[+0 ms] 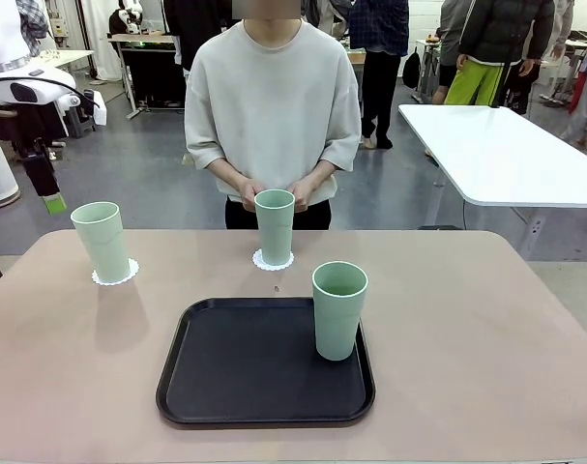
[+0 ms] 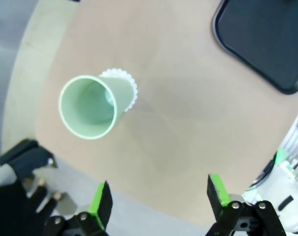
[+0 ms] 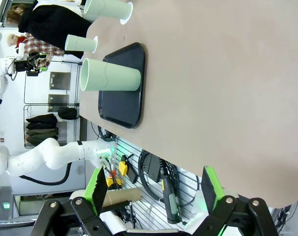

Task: Place coasters on the table and set cups on them.
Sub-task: Take one Reusable plastic cup from the Flat Tray and place it on a coaster set by the human.

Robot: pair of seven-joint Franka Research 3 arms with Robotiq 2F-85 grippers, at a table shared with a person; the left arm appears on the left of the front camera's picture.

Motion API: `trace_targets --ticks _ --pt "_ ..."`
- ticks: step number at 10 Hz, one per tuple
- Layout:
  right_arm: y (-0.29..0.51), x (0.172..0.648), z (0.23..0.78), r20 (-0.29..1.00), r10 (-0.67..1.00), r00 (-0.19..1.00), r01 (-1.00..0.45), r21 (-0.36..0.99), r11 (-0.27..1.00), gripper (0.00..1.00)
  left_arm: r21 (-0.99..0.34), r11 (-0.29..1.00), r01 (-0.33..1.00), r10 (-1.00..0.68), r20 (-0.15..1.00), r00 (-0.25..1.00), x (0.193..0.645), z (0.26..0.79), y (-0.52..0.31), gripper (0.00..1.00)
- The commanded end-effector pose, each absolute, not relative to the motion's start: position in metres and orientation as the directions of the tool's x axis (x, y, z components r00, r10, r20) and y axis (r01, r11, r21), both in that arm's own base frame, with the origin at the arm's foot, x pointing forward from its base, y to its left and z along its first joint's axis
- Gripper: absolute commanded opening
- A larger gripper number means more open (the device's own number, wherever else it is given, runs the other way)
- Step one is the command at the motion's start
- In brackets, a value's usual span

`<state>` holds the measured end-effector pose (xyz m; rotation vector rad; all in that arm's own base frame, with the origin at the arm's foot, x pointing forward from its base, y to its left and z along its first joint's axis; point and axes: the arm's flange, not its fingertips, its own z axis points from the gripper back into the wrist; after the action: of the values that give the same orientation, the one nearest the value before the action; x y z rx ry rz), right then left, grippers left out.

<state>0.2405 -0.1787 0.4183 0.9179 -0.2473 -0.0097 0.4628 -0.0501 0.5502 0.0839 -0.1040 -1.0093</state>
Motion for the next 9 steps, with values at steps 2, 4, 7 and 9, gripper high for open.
trace_targets --ticks 2,4,7,9 --pt "-0.178 0.242 0.418 0.225 -0.117 0.967 -0.113 0.796 0.594 1.00 0.121 0.540 0.833 -0.841 0.036 0.540 0.462 0.550 -0.051 1.00" --pt "-0.178 0.242 0.418 0.225 -0.117 0.967 -0.113 0.796 0.594 1.00 0.049 0.625 0.779 -0.778 0.114 0.617 0.435 0.530 -0.049 1.00" --pt "-0.178 0.242 0.418 0.225 -0.117 0.967 -0.113 0.796 0.594 1.00 -0.240 0.778 0.580 -0.514 0.287 0.808 0.363 0.497 -0.002 1.00" --pt "-0.178 0.242 0.418 0.225 -0.117 0.967 -0.113 0.796 0.594 1.00 -0.436 0.738 0.515 -0.351 0.404 0.845 0.338 0.501 0.045 1.00"
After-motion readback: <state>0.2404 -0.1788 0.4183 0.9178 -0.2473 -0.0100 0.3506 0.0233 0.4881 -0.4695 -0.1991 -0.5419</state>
